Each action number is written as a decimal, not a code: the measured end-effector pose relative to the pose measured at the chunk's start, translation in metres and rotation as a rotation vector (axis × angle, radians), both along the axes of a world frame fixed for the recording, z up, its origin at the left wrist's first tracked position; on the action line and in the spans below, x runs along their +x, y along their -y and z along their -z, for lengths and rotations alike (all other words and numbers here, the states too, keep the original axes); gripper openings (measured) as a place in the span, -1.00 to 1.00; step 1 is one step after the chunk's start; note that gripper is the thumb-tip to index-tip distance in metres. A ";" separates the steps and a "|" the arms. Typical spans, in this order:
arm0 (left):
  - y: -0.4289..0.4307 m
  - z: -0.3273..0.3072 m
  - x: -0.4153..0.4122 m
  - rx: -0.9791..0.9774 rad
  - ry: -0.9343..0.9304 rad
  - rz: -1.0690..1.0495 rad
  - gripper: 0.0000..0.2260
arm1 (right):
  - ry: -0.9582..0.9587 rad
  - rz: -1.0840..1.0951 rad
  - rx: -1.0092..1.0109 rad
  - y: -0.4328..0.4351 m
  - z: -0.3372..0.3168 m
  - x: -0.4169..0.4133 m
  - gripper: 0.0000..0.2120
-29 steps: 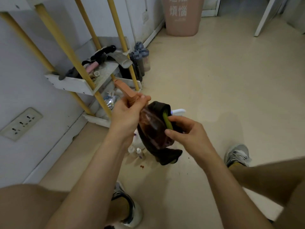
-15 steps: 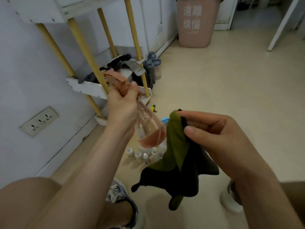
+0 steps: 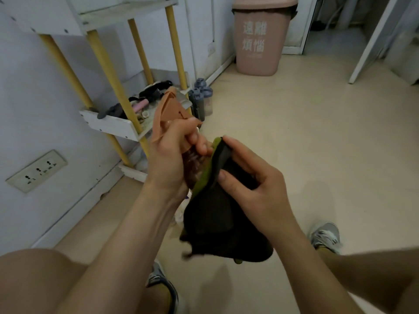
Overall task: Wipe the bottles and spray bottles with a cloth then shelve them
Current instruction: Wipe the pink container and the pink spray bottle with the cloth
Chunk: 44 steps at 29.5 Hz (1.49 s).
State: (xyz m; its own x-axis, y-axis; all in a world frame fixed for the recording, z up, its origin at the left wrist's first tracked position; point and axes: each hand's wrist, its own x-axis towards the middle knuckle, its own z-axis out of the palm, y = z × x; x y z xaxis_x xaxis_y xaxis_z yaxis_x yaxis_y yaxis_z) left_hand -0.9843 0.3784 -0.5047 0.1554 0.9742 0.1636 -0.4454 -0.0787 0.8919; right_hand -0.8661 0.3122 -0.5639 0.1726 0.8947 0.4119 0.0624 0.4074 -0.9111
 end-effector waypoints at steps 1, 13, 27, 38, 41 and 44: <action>-0.001 -0.001 -0.003 0.000 0.007 0.043 -0.62 | -0.013 -0.023 -0.006 -0.002 -0.003 0.002 -0.54; -0.008 -0.001 -0.009 0.024 0.090 0.242 -0.68 | -0.263 -0.534 -0.401 0.006 0.014 0.021 -0.13; 0.000 0.019 0.012 0.033 -0.298 0.047 -0.84 | 0.176 0.161 -0.086 0.018 0.005 -0.001 -0.37; 0.009 0.011 0.005 0.203 0.029 0.603 -0.69 | -0.660 -0.594 -0.545 0.006 0.019 0.032 -0.18; 0.008 0.006 0.002 0.133 0.059 0.371 -0.73 | -0.521 -0.615 -0.441 0.009 0.016 0.032 -0.11; 0.006 0.001 0.002 0.065 0.061 0.022 -0.79 | -0.204 -0.479 -0.327 0.011 0.002 0.028 -0.13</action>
